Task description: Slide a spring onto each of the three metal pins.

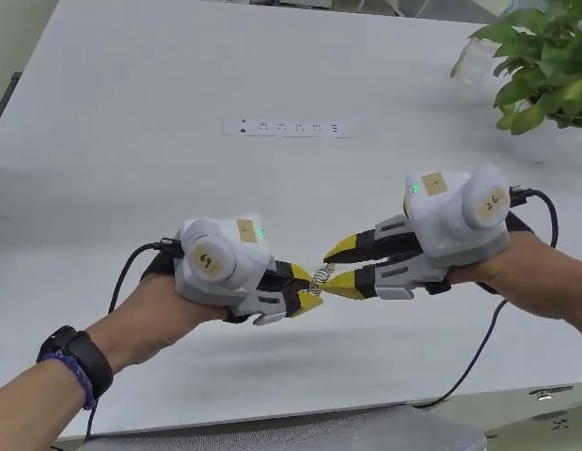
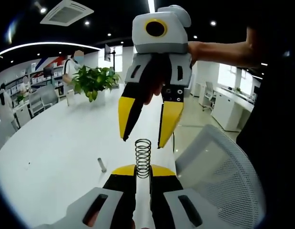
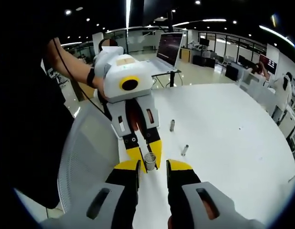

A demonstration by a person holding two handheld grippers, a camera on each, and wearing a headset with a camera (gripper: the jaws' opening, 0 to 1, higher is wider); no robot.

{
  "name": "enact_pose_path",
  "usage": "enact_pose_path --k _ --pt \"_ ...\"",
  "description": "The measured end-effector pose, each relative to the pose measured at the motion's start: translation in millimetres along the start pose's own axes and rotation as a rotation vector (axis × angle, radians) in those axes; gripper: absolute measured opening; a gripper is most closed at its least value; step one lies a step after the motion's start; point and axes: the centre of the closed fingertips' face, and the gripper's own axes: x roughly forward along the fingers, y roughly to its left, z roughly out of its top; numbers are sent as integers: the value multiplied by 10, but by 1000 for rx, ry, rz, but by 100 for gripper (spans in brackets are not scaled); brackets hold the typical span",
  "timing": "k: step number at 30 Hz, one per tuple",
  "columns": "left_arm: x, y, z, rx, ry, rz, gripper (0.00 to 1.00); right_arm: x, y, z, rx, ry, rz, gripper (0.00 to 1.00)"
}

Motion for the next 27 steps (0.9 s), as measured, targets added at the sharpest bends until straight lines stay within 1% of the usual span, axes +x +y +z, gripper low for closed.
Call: enact_pose_path --k 2,5,8,10,12,15,18,21,24,27 --pt "2 2 4 0 -1 -1 2 -20 -22 -8 -11 15 0 24" --pt "7 8 4 0 -1 -1 2 -50 -33 -11 -36 44 4 24" --pt "11 -4 11 4 -1 -5 2 -52 -12 -11 -64 74 20 24" --pt "19 -18 11 9 3 -10 2 -33 1 -35 -79 97 40 24" --pt "29 -29 11 10 5 -14 2 -13 -6 -51 -93 115 46 24" --pt "67 -65 -11 25 20 -30 2 22 28 -49 -119 142 69 23" --pt "99 -103 -6 40 31 -42 2 49 56 -40 -141 163 86 23" --pt "113 -115 2 46 33 -48 2 68 70 -54 -160 187 103 22" --pt "123 -121 19 49 30 -52 2 78 81 -96 -185 222 116 20" --pt "129 -126 27 54 30 -55 2 87 106 -132 -197 243 136 20"
